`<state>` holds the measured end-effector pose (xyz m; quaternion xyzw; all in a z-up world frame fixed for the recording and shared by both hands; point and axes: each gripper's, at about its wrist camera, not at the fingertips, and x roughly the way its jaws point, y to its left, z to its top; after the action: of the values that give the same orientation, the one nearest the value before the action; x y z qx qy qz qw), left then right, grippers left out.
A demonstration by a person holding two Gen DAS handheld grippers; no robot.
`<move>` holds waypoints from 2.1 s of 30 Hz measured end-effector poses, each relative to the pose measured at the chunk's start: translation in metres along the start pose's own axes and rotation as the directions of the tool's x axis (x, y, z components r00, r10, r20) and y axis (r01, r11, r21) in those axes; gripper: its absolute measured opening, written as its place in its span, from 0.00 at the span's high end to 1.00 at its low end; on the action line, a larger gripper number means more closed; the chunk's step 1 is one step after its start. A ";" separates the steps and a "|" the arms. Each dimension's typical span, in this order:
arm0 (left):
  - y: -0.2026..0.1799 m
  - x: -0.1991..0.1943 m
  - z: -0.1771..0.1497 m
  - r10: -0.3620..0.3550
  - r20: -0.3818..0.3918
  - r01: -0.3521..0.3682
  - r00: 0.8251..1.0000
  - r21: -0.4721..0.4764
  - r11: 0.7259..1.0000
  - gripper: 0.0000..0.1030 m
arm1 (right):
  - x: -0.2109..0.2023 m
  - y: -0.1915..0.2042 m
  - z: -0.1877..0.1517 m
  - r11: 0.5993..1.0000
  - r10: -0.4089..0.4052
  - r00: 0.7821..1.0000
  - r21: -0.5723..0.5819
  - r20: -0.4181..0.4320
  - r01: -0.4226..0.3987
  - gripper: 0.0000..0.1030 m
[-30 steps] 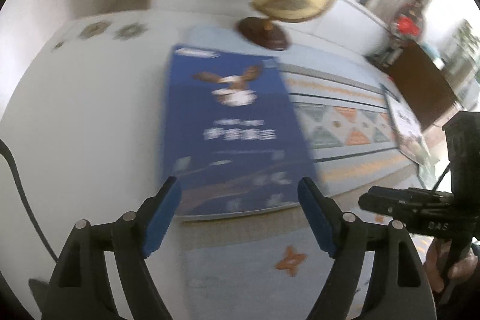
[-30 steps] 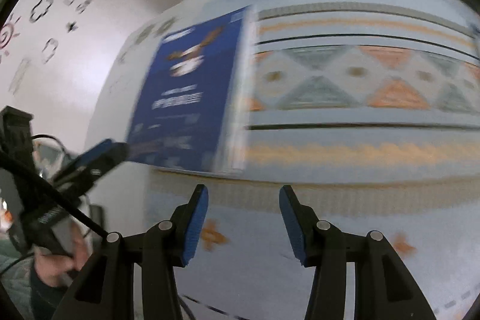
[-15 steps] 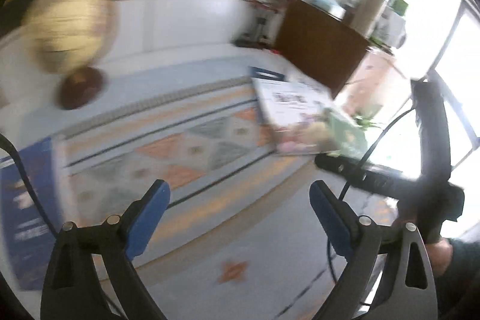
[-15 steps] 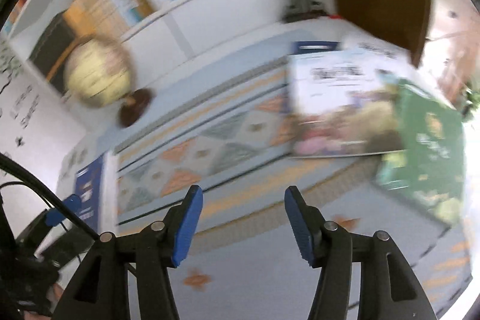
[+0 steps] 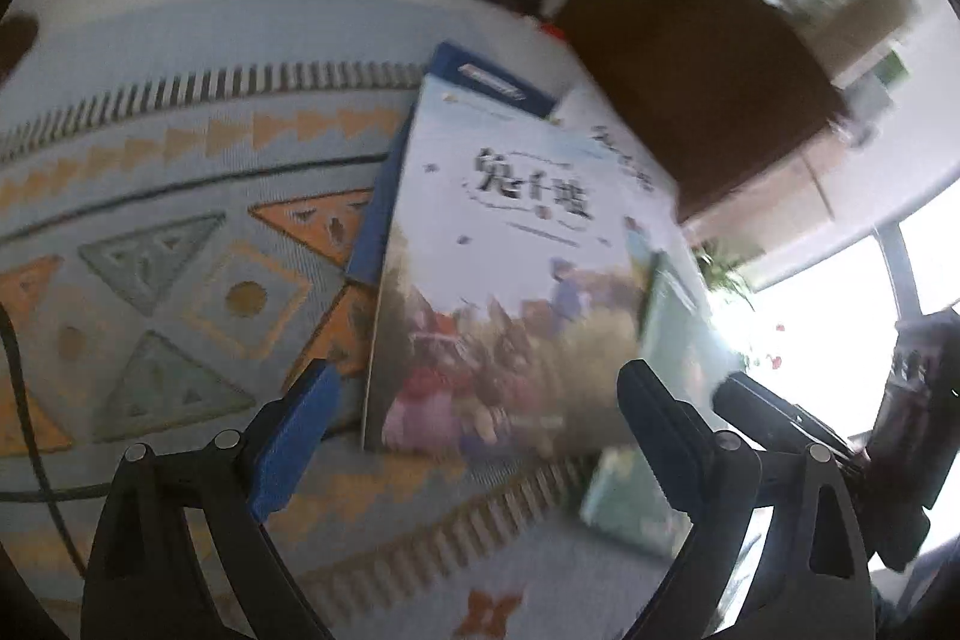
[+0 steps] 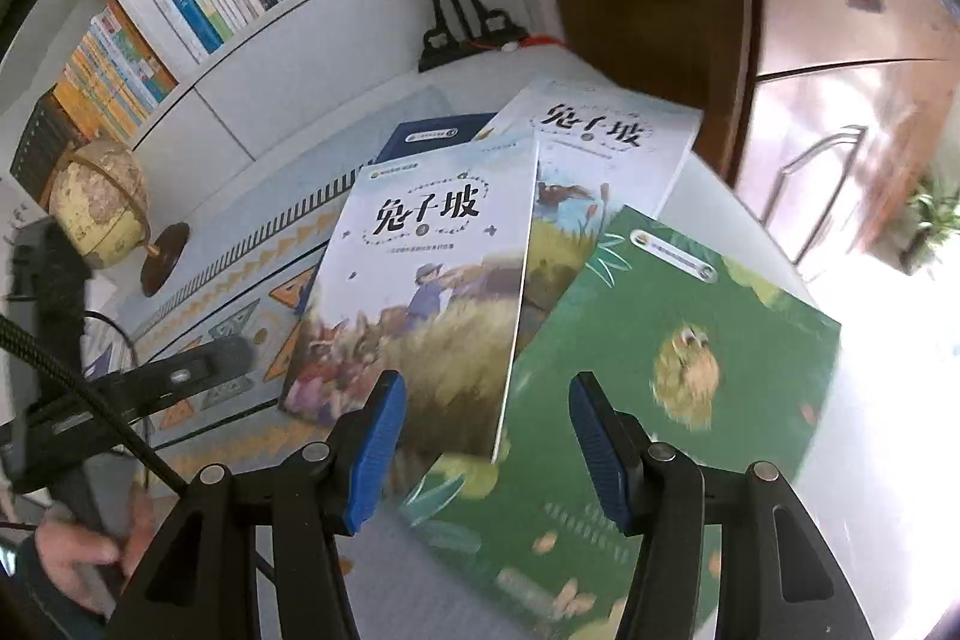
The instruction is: Organize books
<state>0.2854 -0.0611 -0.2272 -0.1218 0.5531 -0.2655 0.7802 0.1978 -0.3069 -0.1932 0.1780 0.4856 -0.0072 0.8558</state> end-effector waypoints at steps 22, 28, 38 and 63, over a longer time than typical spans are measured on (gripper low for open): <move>-0.006 0.034 0.001 0.059 0.020 -0.059 0.998 0.010 0.998 0.10 | 0.096 -0.011 0.038 0.966 0.257 0.951 0.033 -0.174 -0.255 0.45; 0.006 -0.014 -0.014 -0.259 0.142 0.279 0.955 -0.154 0.948 0.10 | 0.098 -0.017 0.039 0.954 0.299 0.937 0.048 -0.179 -0.295 0.44; 0.001 0.042 -0.016 -0.296 0.116 0.317 0.948 -0.251 0.915 0.33 | 0.100 -0.029 0.041 0.926 0.377 0.907 0.102 -0.185 -0.364 0.44; 0.002 0.040 -0.029 -0.692 0.268 0.685 0.670 -0.582 0.438 0.40 | 0.031 -0.069 0.027 0.848 0.479 0.866 0.330 -0.141 -0.416 0.21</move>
<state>0.2692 -0.0785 -0.2705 -0.5924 0.5140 -0.3541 0.5095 0.2239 -0.3752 -0.2268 0.4092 0.5149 0.1425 0.7397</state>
